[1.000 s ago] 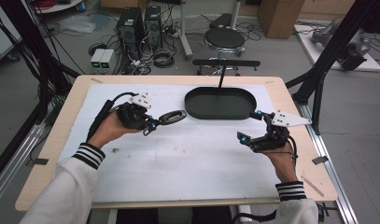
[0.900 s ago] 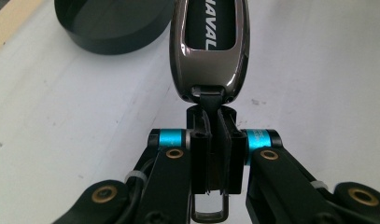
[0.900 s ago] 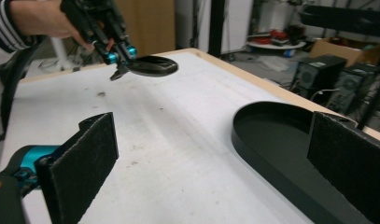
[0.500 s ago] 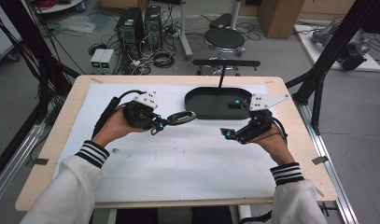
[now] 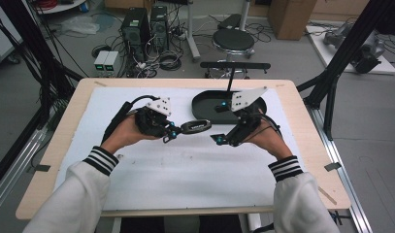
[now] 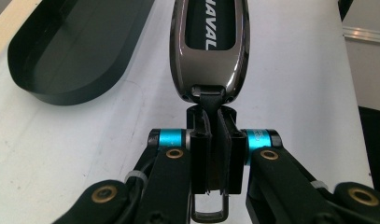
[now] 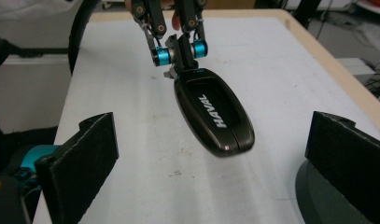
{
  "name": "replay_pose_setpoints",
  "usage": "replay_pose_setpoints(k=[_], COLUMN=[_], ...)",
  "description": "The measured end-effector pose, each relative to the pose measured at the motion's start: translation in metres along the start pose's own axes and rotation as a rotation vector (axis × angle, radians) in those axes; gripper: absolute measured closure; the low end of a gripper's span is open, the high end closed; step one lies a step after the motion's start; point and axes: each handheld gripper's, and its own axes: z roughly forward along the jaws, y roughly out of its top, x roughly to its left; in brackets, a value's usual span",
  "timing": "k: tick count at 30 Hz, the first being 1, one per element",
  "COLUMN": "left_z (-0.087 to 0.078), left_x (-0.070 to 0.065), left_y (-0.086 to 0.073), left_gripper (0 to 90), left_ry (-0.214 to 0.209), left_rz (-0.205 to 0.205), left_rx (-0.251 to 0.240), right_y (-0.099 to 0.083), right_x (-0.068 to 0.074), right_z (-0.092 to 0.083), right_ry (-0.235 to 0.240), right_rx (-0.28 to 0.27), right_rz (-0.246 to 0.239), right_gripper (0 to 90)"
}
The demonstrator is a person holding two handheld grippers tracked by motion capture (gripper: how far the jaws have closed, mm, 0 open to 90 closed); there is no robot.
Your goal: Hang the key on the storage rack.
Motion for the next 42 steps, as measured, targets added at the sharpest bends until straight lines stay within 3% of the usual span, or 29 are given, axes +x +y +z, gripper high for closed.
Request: replay_pose_setpoints(k=[11,18,21,24,42], left_z=[0.011,0.016,0.016,0.017,0.021], left_x=[-0.004,-0.007,-0.007,-0.008,-0.011], left_y=[0.004,0.006,0.006,0.005,0.005], left_gripper=[84.5,84.5,84.5,84.5,84.5], left_ry=[-0.03,-0.044,-0.049,-0.057,-0.064], left_rz=[0.019,0.026,0.028,0.027,0.043], left_rx=[0.025,0.033,0.042,0.043,0.086], right_y=[0.001,0.002,0.001,0.001,0.0], right_x=[-0.003,-0.003,-0.002,-0.002,0.0], right_z=[0.033,0.045,0.051,0.052,0.064], right_ry=[0.061,0.086,0.095,0.112,0.139], right_rx=[0.143,0.184,0.227,0.25,0.32], right_rz=[-0.026,-0.033,-0.042,-0.057,-0.067], right_gripper=[4.2,5.4,10.0,17.3,32.6])
